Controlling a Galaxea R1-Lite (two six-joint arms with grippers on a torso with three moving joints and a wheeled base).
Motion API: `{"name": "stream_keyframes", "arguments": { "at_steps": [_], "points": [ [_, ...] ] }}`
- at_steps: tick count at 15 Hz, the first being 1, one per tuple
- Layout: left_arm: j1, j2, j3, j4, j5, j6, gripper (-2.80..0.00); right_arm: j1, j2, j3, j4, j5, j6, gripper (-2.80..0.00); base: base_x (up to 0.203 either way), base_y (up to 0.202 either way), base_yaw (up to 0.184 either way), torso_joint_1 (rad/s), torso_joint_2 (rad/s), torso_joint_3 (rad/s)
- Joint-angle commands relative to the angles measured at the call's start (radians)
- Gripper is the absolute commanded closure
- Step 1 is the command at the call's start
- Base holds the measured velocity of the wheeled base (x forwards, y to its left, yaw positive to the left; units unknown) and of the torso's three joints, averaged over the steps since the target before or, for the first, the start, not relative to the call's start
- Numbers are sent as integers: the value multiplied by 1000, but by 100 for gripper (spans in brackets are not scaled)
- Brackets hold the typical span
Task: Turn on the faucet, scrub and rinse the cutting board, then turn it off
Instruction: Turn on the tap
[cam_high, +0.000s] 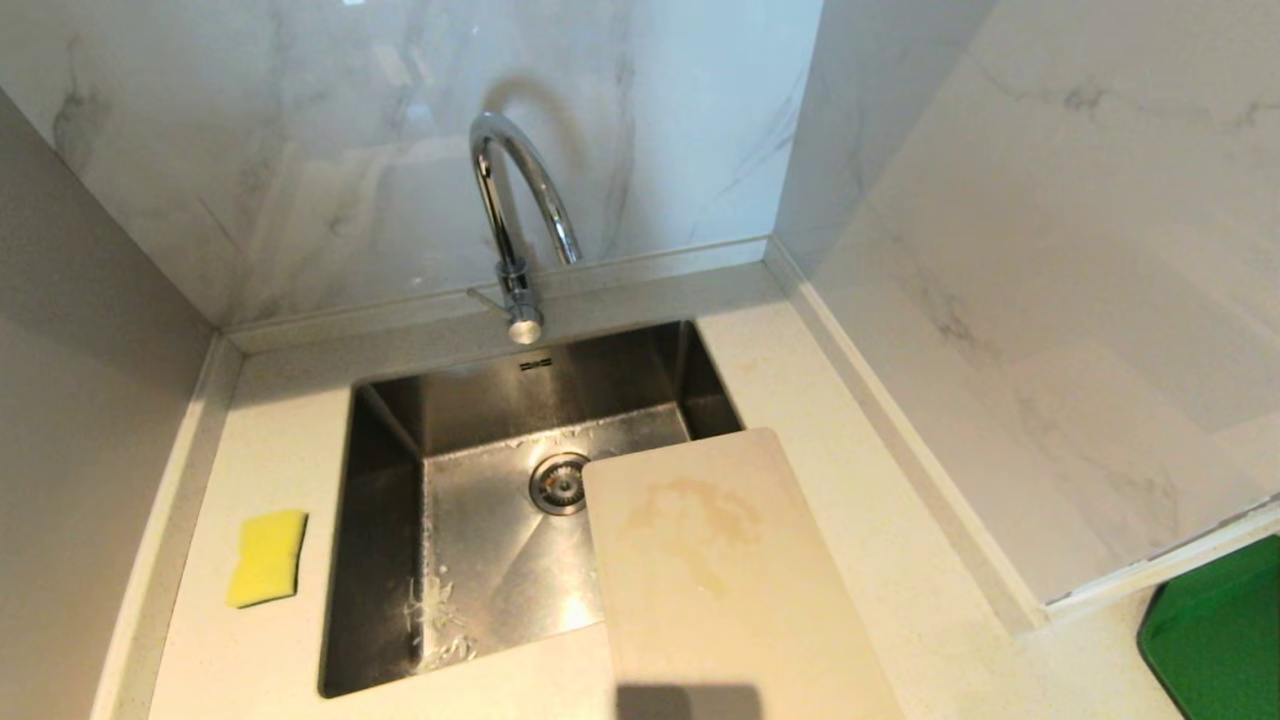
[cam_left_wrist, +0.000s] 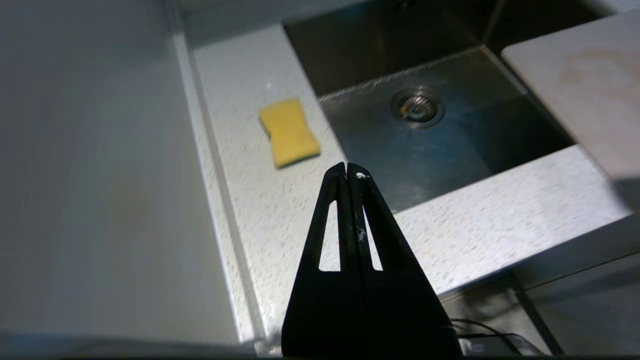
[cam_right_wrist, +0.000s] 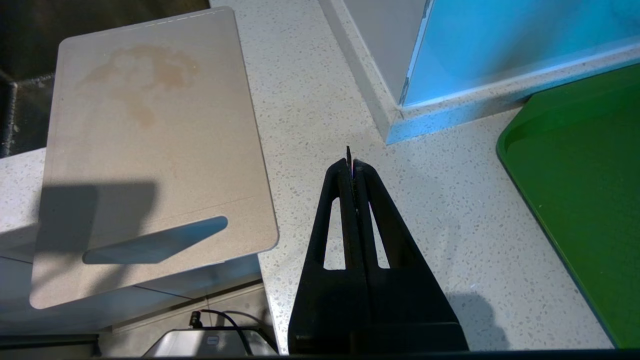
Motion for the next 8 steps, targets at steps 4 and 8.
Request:
{"name": "stream_keyframes", "arguments": {
  "at_steps": [4,8],
  "points": [
    [-1,480,-214,-109,-134,3,0,0,-2,2,0,0,0,0,0,0,0,0,0,0],
    [-4,770,-330,-240,-270,6,0,0,-2,2,0,0,0,0,0,0,0,0,0,0]
  ]
}}
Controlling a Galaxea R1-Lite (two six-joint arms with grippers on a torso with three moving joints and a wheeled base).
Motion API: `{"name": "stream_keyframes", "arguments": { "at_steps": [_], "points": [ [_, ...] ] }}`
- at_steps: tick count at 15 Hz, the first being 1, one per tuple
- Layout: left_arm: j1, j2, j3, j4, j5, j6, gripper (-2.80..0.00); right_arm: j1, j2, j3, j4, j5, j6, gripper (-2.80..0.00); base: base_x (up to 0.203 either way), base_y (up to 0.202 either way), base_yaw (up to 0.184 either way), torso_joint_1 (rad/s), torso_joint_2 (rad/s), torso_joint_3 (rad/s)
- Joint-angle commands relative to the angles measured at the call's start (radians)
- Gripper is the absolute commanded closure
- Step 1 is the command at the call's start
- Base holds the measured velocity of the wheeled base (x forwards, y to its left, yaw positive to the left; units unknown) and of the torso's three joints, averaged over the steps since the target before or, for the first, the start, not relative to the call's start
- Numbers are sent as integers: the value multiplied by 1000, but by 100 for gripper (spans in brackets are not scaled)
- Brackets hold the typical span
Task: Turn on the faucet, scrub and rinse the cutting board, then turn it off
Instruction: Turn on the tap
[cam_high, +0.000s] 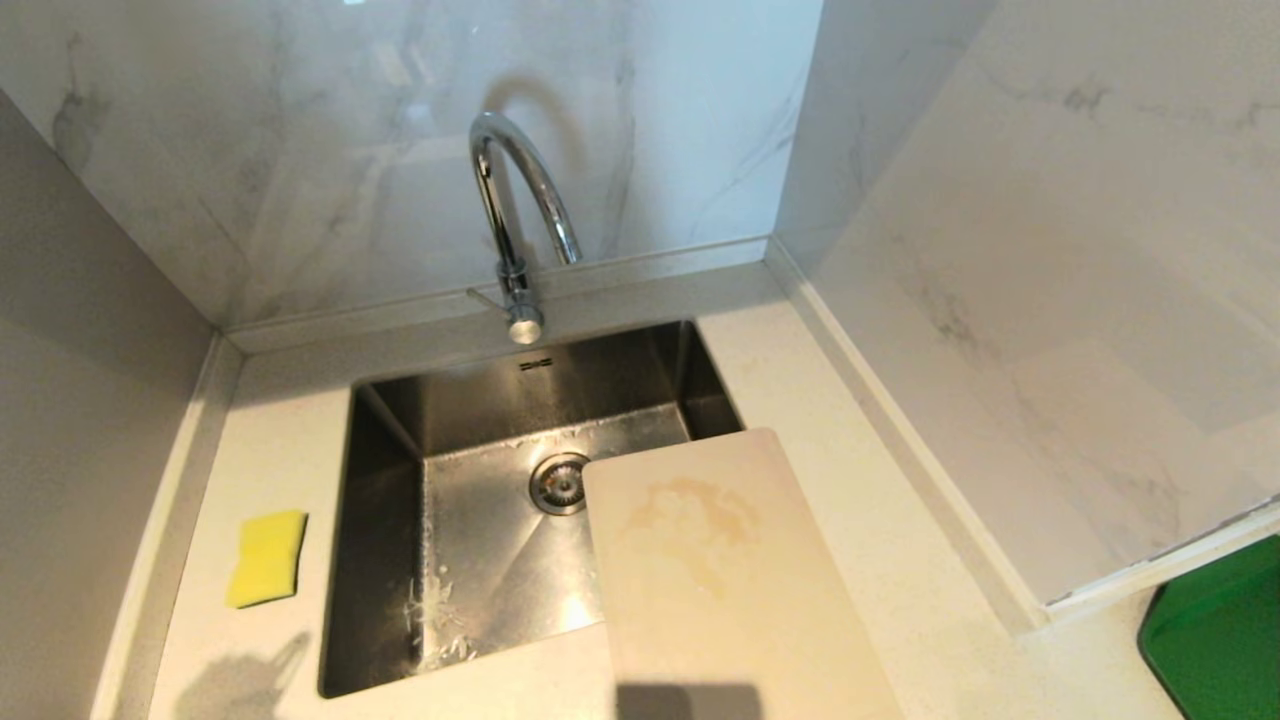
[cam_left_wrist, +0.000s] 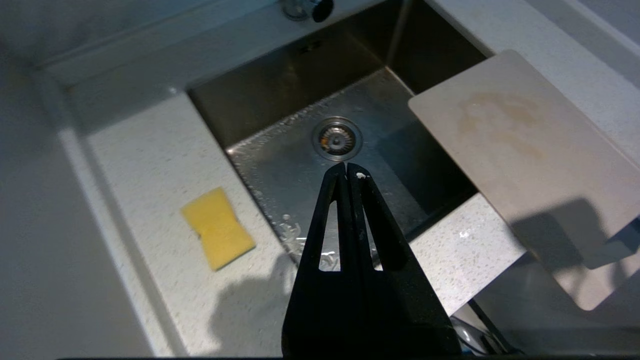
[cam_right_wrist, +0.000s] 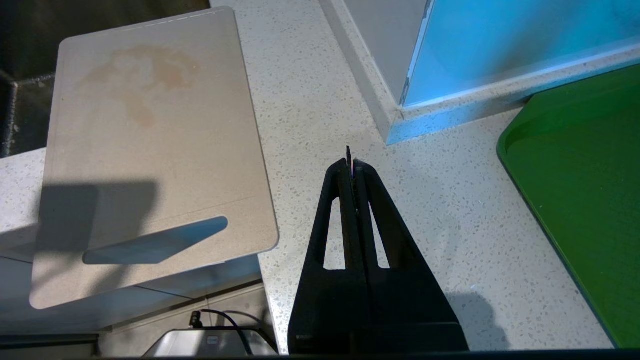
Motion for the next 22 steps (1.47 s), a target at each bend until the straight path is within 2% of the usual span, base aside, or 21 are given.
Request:
{"name": "stream_keyframes", "arguments": {
  "at_steps": [1,3,4,8,11,14,16,18,22],
  "points": [
    [0,255,-96,-26,-80,1,0,0,-2,2,0,0,0,0,0,0,0,0,0,0],
    [-3,373,-172,-37,-174,3,0,0,-2,2,0,0,0,0,0,0,0,0,0,0],
    [-14,428,-203,-39,-193,3,0,0,-2,2,0,0,0,0,0,0,0,0,0,0],
    [-60,633,-330,-42,-208,5,0,0,-2,2,0,0,0,0,0,0,0,0,0,0],
    [-76,790,-451,-45,-156,-11,0,0,-2,2,0,0,0,0,0,0,0,0,0,0],
    [-112,948,-602,-50,-46,-73,0,0,-2,2,0,0,0,0,0,0,0,0,0,0],
    [-139,1044,-722,-52,28,-140,0,0,-2,2,0,0,0,0,0,0,0,15,1,1],
    [-157,1139,-837,-53,58,-200,0,0,-2,2,0,0,0,0,0,0,0,0,0,0],
    [-188,1298,-1037,-52,119,-252,0,0,-2,2,0,0,0,0,0,0,0,0,0,0]
  ]
}}
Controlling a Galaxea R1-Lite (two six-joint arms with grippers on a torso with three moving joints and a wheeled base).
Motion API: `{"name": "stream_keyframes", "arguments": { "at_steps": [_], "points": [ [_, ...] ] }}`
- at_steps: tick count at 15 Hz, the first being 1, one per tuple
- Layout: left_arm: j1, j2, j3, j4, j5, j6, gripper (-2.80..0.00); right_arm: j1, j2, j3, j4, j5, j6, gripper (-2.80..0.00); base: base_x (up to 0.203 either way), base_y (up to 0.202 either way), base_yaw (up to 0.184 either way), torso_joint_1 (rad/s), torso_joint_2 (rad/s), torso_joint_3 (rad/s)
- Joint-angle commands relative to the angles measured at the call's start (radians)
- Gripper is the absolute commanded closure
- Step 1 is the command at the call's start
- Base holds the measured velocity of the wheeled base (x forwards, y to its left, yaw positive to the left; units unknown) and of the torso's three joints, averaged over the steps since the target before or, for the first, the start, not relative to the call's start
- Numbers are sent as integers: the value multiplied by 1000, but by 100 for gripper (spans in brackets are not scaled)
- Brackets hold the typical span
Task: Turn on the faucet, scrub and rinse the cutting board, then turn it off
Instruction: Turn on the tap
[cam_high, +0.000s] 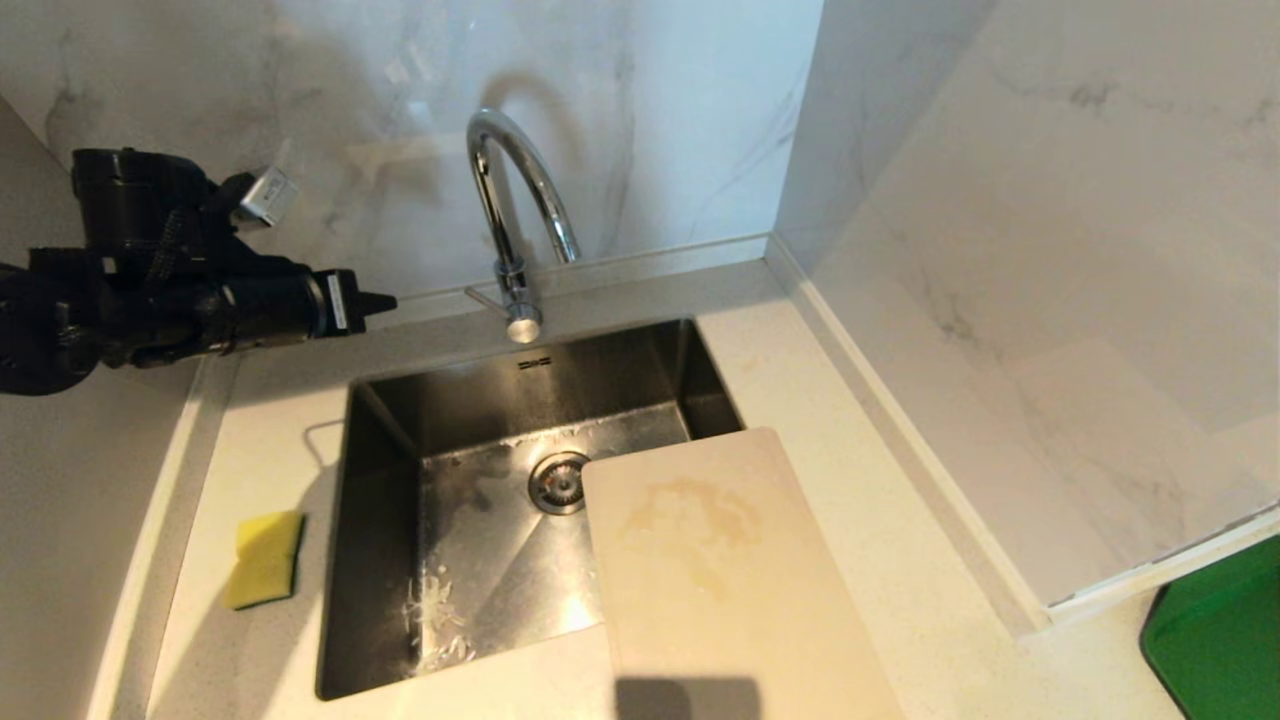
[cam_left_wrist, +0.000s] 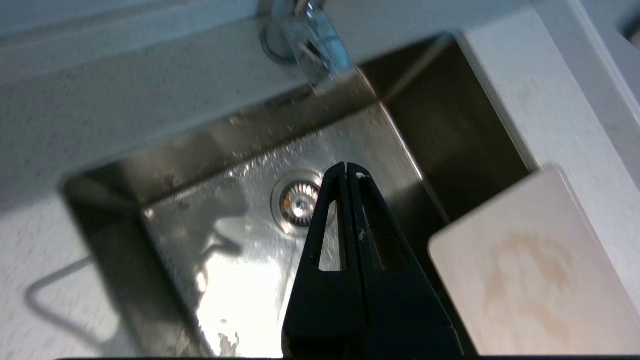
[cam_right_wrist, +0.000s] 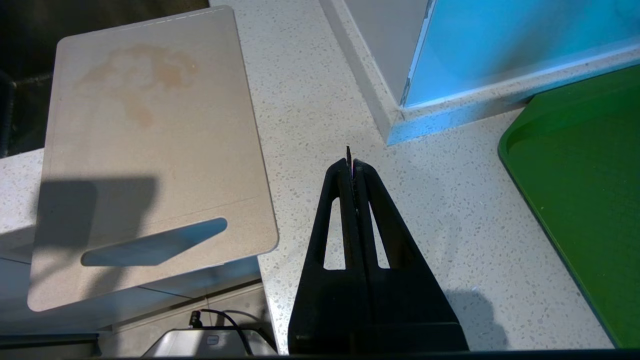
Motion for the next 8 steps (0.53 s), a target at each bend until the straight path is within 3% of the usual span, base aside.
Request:
{"name": "stream_keyframes", "arguments": {
  "at_steps": [1,8],
  "points": [
    [-27,136,-121,-1,42,-36,0,0,-2,2,0,0,0,0,0,0,0,0,0,0],
    [-107,334,-389,-38,306,-65,0,0,-1,2,0,0,0,0,0,0,0,0,0,0]
  ]
}}
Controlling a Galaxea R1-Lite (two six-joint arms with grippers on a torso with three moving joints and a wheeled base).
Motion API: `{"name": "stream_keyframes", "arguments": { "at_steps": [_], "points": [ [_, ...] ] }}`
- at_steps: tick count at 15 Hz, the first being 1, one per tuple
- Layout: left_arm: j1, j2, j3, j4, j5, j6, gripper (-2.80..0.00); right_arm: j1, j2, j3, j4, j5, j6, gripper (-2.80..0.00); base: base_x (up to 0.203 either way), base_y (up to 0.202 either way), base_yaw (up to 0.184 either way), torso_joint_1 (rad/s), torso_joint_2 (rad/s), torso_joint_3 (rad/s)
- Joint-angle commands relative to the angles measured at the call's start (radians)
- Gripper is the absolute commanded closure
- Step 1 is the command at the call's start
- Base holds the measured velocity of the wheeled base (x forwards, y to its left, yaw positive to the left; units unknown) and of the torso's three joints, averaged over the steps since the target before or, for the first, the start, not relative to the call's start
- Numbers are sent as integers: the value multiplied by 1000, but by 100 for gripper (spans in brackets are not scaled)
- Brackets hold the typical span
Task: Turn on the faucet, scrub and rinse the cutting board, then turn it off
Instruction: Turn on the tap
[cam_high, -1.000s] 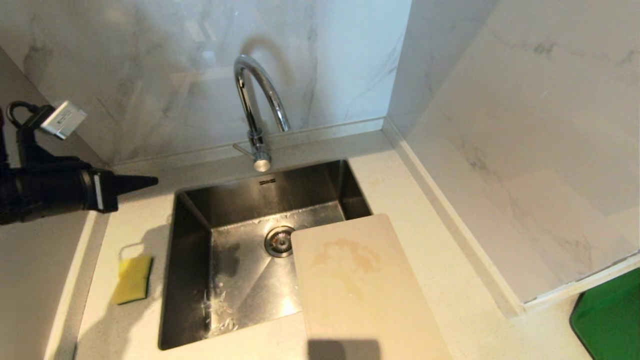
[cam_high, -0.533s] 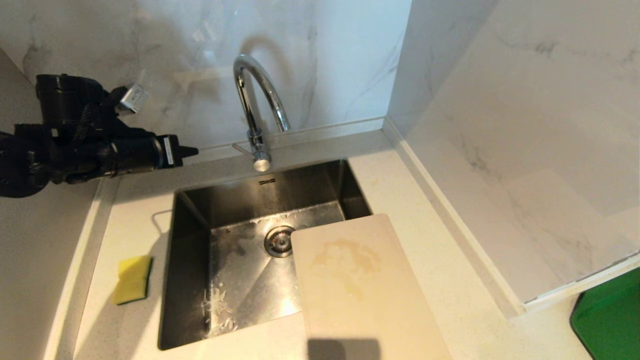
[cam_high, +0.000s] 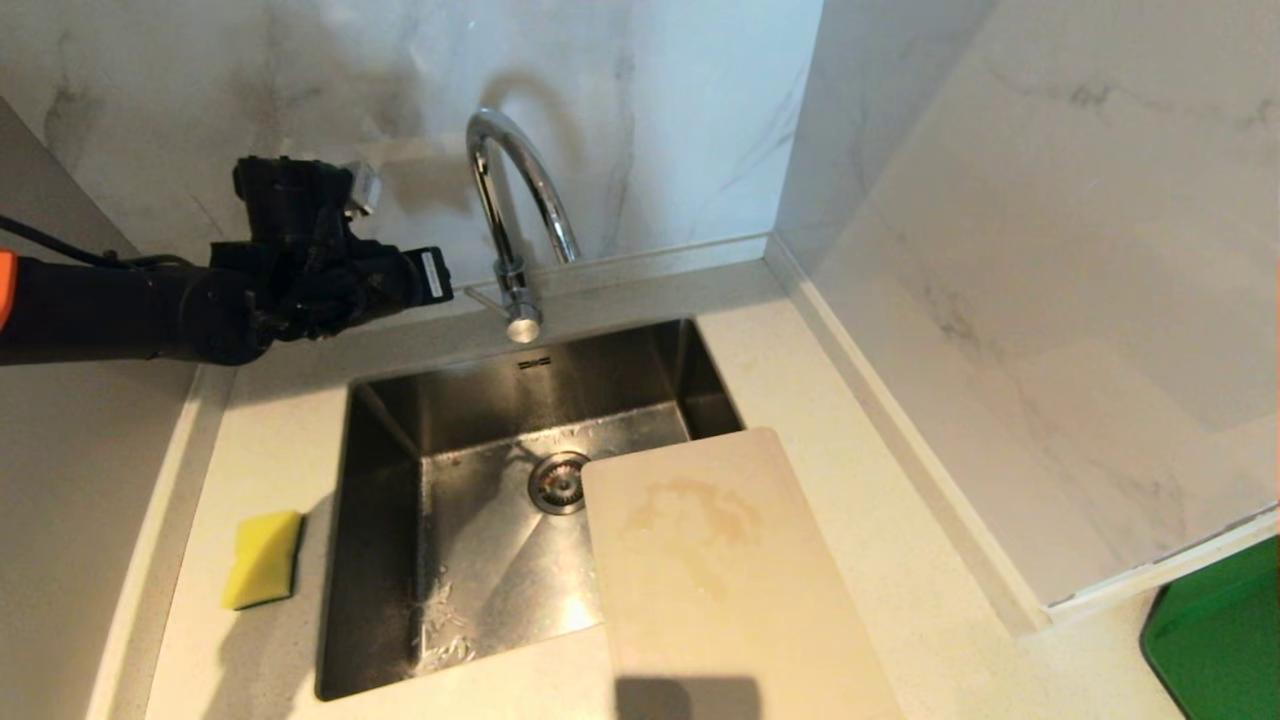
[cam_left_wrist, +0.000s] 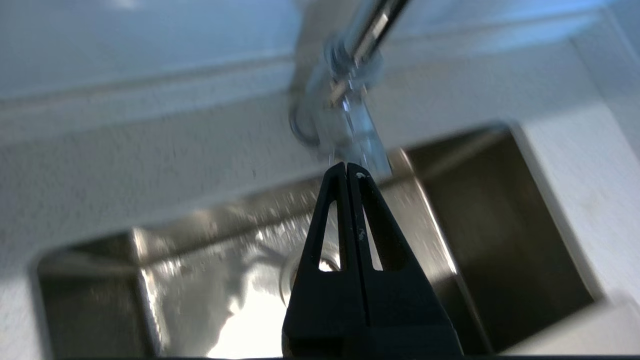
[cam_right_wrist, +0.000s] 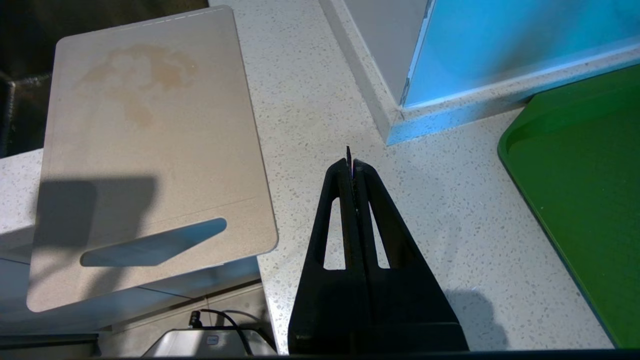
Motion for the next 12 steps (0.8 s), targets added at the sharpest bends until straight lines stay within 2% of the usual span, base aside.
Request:
{"name": "stream_keyframes", "arguments": {
  "at_steps": [1,7,12],
  "points": [
    [-16,71,-64,-13,38,4,0,0,-2,2,0,0,0,0,0,0,0,0,0,0],
    [-16,184,-250,-7,88,0,0,1,-2,2,0,0,0,0,0,0,0,0,0,0],
    [-13,210,-256,-3,94,-4,0,2,-2,2,0,0,0,0,0,0,0,0,0,0]
  ]
}}
